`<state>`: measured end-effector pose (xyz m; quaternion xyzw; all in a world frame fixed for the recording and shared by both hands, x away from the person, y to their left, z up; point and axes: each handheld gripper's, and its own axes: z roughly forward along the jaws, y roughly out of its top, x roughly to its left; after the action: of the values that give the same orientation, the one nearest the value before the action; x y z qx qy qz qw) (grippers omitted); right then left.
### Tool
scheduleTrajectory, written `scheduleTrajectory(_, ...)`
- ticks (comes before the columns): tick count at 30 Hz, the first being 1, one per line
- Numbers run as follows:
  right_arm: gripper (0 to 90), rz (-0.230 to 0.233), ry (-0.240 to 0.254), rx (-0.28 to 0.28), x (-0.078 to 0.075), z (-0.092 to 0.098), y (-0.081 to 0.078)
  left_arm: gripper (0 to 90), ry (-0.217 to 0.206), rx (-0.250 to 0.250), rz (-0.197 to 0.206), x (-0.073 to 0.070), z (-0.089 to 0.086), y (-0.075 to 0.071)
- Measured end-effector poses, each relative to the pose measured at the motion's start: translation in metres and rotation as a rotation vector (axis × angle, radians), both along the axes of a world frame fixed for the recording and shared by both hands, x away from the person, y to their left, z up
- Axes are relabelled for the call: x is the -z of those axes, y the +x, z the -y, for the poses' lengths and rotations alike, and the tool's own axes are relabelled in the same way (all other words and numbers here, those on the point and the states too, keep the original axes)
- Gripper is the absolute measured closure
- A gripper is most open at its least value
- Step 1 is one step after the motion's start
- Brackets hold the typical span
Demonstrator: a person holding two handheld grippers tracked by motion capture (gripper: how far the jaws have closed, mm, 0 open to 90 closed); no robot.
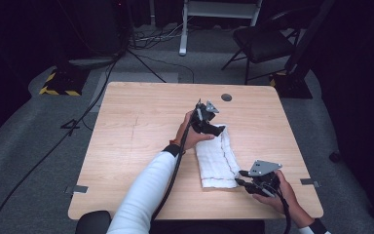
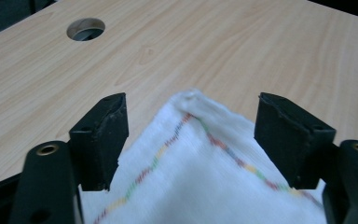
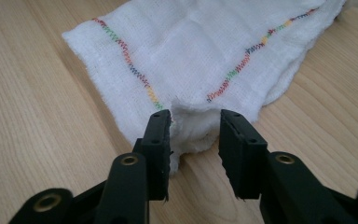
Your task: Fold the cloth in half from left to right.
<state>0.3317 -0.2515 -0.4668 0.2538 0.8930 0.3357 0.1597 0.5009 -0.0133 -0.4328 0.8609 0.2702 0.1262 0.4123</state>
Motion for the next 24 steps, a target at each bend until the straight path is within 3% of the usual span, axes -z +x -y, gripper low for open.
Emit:
scheduleTrajectory(6, 54.0, -0.004, 0.047, 0.02, -0.006, 0.011, 0.001, 24.4, 0.002, 0.073, 0.006, 0.0, -0.025, -0.036)
scheduleTrajectory(9, 51.7, 0.018, 0.062, 0.037, -0.01, 0.013, 0.002, 24.2, 0.005, 0.095, -0.004, 0.005, -0.036, -0.051)
scheduleTrajectory(13, 47.8, 0.037, 0.051, 0.063, -0.011, 0.013, 0.007, 24.2, 0.031, 0.121, 0.0, 0.011, -0.045, -0.071)
scheduleTrajectory(14, 47.8, 0.04, 0.051, 0.068, -0.011, 0.013, 0.009, 24.2, 0.024, 0.128, -0.007, 0.012, -0.046, -0.075)
scheduleTrajectory(19, 45.5, 0.046, 0.032, 0.079, -0.01, 0.011, 0.016, 24.2, 0.08, 0.186, -0.024, 0.026, -0.045, -0.098)
scheduleTrajectory(24, 44.8, 0.063, 0.069, 0.092, -0.019, 0.018, 0.017, 24.2, 0.125, 0.235, -0.055, 0.04, -0.039, -0.113)
